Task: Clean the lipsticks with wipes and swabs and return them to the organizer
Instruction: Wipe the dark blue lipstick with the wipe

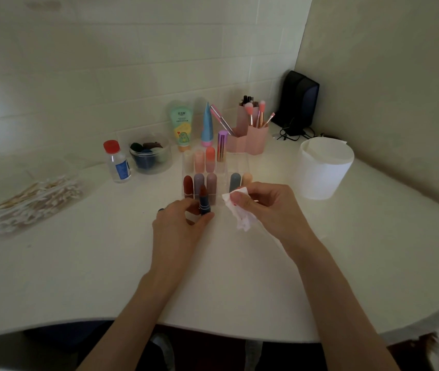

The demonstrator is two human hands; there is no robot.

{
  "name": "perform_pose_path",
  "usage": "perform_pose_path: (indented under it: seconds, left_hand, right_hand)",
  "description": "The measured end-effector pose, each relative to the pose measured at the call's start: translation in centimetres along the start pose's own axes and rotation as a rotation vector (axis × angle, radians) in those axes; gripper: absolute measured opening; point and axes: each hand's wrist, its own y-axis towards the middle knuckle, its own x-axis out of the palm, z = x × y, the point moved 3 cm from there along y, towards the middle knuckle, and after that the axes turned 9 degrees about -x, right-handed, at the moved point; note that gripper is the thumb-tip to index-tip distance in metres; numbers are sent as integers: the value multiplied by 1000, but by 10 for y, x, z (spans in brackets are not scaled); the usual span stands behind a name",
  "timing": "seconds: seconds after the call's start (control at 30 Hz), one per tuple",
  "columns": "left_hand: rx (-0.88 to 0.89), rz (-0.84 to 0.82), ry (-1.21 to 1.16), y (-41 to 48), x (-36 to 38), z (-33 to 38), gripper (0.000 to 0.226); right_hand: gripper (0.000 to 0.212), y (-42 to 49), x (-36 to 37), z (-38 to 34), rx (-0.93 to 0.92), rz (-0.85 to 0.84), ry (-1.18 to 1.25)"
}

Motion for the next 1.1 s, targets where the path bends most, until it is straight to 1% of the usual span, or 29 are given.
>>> perform_pose_path:
  seconds: [0.1,0.17,0.27,0.4,0.73,0.83,0.97,1.03,1.1]
  left_hand:
    - [1,-4,30,4,3,4,22]
    - [20,-20,40,4,5,6,20]
    - [22,-27,78,5,9,5,21]
    - [6,-31,155,7,13,5,20]
    - [7,-27,230,5,11,4,21]
    - [87,59,205,-7,-1,3,25]
    - [228,276,72,-24,-36,0,17]
    - [223,350,80,-25,-52,-7,20]
    - [155,325,186,-20,-59,-19,30]
  right_hand:
    - [10,-1,1,3,35,-74,9]
    - [16,-2,4,4,30,-121,3]
    - [17,-3,7,3,7,-168,-26]
    - [17,-3,7,4,15,-181,-4]
    - [15,-4,10,4,-6,-265,0]
    - [15,-3,9,5,-20,-293,-31]
    - [11,-4,11,3,-44,-333,-60]
    - [12,-4,13,2,-52,-342,-64]
    - [13,-4,16,1,-61,-346,-71]
